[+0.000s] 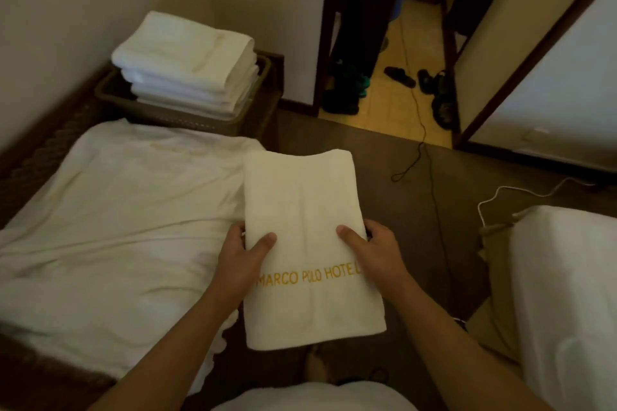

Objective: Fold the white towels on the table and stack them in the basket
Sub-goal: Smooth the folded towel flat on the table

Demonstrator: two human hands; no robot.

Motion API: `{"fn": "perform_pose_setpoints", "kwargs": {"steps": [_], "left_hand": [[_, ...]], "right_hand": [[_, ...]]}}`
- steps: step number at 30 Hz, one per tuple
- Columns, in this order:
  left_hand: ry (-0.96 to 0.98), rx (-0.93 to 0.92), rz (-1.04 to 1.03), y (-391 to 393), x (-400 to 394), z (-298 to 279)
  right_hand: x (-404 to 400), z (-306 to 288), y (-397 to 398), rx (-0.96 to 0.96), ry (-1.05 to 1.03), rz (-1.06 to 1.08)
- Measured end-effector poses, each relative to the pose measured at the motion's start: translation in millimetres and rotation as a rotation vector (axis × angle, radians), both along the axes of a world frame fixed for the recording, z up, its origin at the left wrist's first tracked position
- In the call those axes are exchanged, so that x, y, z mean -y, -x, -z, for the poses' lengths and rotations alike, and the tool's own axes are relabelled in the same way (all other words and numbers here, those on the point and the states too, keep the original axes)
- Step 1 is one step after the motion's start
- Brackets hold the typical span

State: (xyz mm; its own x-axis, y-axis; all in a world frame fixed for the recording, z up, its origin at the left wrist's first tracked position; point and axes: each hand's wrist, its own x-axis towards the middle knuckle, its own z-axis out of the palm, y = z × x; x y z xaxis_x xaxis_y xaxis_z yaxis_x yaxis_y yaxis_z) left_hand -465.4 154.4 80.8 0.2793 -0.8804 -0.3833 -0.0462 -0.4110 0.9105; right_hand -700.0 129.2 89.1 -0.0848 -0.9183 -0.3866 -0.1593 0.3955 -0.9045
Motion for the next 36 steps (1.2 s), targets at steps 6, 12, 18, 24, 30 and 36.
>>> {"fn": "perform_pose_setpoints", "kwargs": {"steps": [6, 12, 18, 24, 30, 36], "left_hand": [[0.001, -0.011, 0.163, 76.1, 94.0, 1.6], [0.021, 0.006, 0.279, 131.3, 186.9, -1.0], [0.033, -0.022, 0.322, 169.9, 296.5, 7.8], [0.041, -0.066, 0.281, 178.4, 417.8, -1.9], [0.137, -0.026, 0.102, 124.9, 509.6, -30.3], [0.188, 0.057, -0.247, 31.9, 540.3, -48.3]], "right_hand": [[65.2, -3.1, 79.5, -0.024, 0.038, 0.152], [127.7, -6.0, 129.9, 0.011, 0.052, 0.296], [225.2, -4.7, 161.8, -0.013, 0.072, 0.337], [358.3, -19.2, 168.7, -0.053, 0.085, 0.257], [491.8, -45.6, 118.1, -0.046, 0.133, 0.068], [602.6, -71.8, 9.7, -0.015, 0.14, -0.326]]}}
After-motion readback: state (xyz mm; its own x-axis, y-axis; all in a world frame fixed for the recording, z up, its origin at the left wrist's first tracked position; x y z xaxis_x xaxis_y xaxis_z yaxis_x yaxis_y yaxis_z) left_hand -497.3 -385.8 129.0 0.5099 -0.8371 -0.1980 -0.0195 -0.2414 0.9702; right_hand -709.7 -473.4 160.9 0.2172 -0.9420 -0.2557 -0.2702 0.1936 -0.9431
